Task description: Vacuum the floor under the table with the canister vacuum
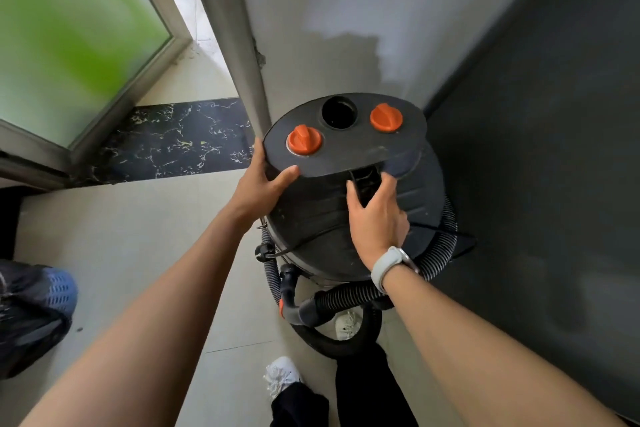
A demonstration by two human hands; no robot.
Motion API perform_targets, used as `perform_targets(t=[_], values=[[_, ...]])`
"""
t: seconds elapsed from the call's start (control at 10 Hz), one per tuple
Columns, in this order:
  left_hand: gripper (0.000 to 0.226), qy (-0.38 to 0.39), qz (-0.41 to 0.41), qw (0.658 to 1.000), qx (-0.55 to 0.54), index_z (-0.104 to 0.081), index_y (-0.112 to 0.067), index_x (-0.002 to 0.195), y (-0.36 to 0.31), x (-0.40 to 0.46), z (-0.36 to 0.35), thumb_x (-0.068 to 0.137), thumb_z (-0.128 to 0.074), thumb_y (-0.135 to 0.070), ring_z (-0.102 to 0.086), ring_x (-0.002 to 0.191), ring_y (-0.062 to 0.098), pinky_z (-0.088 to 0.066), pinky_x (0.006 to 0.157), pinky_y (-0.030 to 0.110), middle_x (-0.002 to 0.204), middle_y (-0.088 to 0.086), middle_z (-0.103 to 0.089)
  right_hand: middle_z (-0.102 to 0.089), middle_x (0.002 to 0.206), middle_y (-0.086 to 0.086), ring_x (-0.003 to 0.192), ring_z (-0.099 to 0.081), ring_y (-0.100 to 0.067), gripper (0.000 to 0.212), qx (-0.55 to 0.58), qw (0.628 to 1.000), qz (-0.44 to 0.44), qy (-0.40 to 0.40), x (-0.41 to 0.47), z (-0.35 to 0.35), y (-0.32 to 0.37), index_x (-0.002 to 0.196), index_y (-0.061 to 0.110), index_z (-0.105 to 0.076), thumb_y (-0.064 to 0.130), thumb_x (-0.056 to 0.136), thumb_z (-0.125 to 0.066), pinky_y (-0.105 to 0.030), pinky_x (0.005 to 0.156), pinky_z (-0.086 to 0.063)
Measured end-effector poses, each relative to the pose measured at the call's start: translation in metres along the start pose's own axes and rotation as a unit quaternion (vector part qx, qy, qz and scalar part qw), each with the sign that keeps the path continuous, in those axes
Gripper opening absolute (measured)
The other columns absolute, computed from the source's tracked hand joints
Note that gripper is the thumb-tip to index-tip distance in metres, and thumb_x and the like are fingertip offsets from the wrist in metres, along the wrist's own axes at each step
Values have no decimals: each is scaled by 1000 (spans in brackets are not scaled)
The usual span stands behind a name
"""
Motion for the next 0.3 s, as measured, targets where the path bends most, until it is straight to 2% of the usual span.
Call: perform_targets(t=[0.1,0.2,0.3], values=[[82,-35,4,999,16,-1,-22,153,0,-4,-2,94,-57,-27,-40,132,15,-33,110,31,148,-2,-37,-55,129,-7,107,-60,-34,54,17,999,27,32,4,1,2,132,10,-39,46,93,-50,-42,80,-46],[74,-96,-2,993,69,-9,-18,153,-9,-13,-5,96,-55,-29,-37,136,24,-32,110,36,153,4,-33,-50,134,-7,118,-53,-27,55,86,991,43,98,7,3,0,135,8,-38,42,94,-52,-32,87,-42],[68,-165,-32,975,148,-20,-11,151,-13,-21,-9,95,-55,-30,-24,143,29,-24,117,41,155,12,-26,-48,133,-8,123,-46,-21,51,155,980,46,112,10,17,-7,136,7,-40,34,95,-52,-25,96,-37]])
Point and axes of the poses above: each hand's wrist, its own x-axis towards the middle knuckle, its own z-axis out of the back of the hand, y = z × x, the point moved 7 cm from there along x, towards the middle knuckle
